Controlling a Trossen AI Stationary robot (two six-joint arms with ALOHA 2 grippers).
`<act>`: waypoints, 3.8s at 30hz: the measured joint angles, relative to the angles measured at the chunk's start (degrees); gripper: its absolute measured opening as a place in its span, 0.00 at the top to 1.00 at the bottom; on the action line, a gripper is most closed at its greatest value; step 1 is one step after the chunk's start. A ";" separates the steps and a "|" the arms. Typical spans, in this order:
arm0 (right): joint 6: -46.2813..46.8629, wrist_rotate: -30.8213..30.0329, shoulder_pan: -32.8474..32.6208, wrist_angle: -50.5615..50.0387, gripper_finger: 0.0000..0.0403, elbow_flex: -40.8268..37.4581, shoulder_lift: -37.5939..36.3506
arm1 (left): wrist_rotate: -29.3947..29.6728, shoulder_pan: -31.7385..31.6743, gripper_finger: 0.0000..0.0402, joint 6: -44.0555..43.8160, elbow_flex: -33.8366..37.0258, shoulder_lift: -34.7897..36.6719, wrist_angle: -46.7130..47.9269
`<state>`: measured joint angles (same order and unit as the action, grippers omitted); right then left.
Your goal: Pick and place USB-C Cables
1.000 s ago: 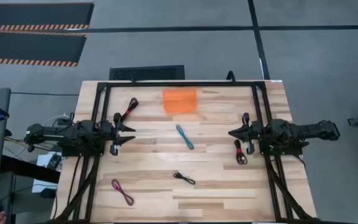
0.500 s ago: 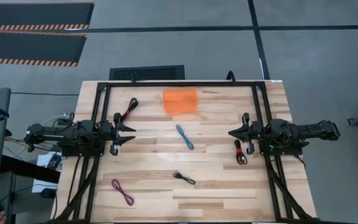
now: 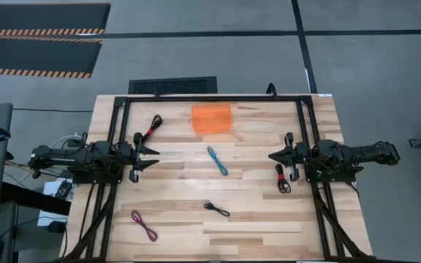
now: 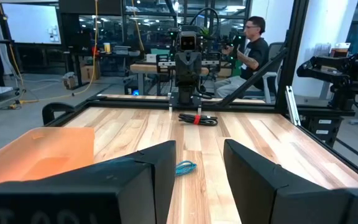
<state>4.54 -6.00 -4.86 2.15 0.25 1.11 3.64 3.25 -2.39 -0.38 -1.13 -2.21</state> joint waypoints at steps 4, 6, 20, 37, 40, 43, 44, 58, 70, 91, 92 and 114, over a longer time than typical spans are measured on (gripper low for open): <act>0.00 0.00 0.00 0.01 0.92 0.00 0.01 | 0.00 0.00 0.69 0.00 0.00 0.00 -0.01; 0.00 0.00 0.00 0.01 0.92 0.00 0.02 | 0.00 0.00 0.69 0.00 0.02 0.00 -0.01; 0.00 0.00 0.02 0.02 0.92 0.00 0.02 | 0.00 0.00 0.69 0.00 0.02 0.00 0.01; 0.00 0.00 0.01 0.02 0.92 0.00 0.00 | 0.00 0.00 0.69 0.00 0.00 0.00 0.00; 0.00 0.00 0.01 0.01 0.92 0.00 0.02 | 0.00 0.00 0.69 0.00 0.01 0.00 0.01; 0.00 0.00 0.00 0.00 0.92 0.00 0.02 | 0.00 0.00 0.69 0.00 0.00 0.00 -0.01; 0.00 0.00 0.00 0.00 0.92 0.00 0.00 | 0.00 0.00 0.69 0.00 0.00 0.00 -0.01; 0.00 0.00 0.01 0.01 0.92 0.00 0.02 | 0.00 0.00 0.69 0.00 0.02 0.00 -0.01; 0.00 0.00 0.00 0.00 0.92 0.00 0.02 | 0.00 0.00 0.69 0.00 0.02 0.00 0.01; 0.00 0.00 0.00 0.00 0.92 0.00 0.00 | 0.54 0.00 0.69 -0.08 0.02 0.02 -0.39; 0.00 0.00 0.01 0.01 0.92 0.00 0.02 | 1.27 0.00 0.69 -0.09 0.02 0.00 -0.43; 0.00 0.00 0.00 0.00 0.92 0.00 0.02 | 6.08 0.00 0.69 8.05 -1.14 0.02 -3.26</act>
<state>4.54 -6.00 -4.86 2.16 0.25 1.12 9.72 3.25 5.66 -1.52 -1.10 -5.47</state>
